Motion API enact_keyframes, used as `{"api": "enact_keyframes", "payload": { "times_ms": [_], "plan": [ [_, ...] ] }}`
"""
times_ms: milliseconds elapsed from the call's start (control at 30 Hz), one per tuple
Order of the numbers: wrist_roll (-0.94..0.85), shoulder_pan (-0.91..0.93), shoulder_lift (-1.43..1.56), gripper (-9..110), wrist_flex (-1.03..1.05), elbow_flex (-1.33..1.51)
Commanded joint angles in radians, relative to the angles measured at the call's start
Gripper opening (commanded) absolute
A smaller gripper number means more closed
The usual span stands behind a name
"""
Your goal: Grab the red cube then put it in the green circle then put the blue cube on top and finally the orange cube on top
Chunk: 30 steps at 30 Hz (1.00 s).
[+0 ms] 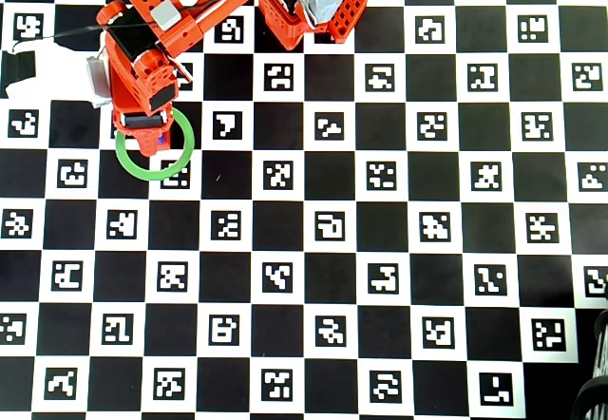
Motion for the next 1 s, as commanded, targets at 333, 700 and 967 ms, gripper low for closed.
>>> {"api": "enact_keyframes", "payload": {
  "times_ms": [333, 700, 967],
  "plan": [
    [0.1, -0.071, 0.161, 29, 0.202, -0.322],
    [0.442, -0.557, 0.298, 17, 0.137, -0.199],
    [0.466, -0.862, 0.529, 5, -0.241, 0.376]
  ]
}}
